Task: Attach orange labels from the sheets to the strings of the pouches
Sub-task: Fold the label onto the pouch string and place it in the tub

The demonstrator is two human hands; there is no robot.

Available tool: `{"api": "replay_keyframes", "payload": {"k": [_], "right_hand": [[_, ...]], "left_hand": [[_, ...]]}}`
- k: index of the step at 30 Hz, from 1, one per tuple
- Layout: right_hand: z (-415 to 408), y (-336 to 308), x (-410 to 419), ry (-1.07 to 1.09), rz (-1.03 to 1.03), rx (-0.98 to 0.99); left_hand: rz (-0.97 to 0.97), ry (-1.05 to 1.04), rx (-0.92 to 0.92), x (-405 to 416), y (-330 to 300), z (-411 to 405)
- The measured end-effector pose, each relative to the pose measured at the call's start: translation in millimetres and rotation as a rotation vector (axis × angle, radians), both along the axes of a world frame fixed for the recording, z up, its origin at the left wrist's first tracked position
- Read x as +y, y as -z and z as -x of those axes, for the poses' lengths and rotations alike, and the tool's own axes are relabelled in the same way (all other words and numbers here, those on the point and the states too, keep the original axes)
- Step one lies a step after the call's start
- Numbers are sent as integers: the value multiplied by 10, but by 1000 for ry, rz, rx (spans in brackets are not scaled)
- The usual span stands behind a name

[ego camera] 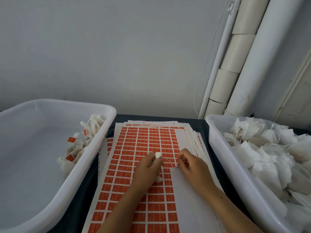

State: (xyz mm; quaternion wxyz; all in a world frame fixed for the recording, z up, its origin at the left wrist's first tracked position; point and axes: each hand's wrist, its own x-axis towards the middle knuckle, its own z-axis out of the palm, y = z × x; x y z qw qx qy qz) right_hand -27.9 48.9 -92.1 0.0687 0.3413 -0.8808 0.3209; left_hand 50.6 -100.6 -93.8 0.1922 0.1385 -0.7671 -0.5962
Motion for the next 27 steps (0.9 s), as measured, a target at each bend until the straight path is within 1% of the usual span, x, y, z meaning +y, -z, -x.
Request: {"api": "replay_keyframes", "payload": {"k": [2, 4, 8, 10, 13, 17, 19, 21, 24, 27], "right_hand": [[14, 21, -50, 47, 95, -115], [30, 11, -110, 110, 139, -178], [18, 4, -207, 216, 145, -157], [-3, 17, -226, 231, 221, -139], [-60, 23, -240, 235, 454, -169], [-107, -115, -204, 315, 792, -175], [-89, -226, -165, 304, 992, -281], [-69, -301, -133, 277, 1107, -411], [-51, -352, -145, 212, 1139, -581], [-52, -398, -208, 138, 1167, -737]], "left_hand": [[-14, -7, 5, -6, 7, 6], [-36, -10, 10, -7, 11, 8], [-56, -7, 31, -6, 6, 10], [-78, -15, 37, -12, 1, 8], [-132, -30, 41, -15, -23, 0], [-243, -37, 33, -2, -68, -20], [-315, -82, 24, -10, -80, -19], [-371, -136, 27, -32, -91, -11], [-441, -155, 55, -71, -122, -4], [-566, -94, 129, -117, -151, -33]]}}
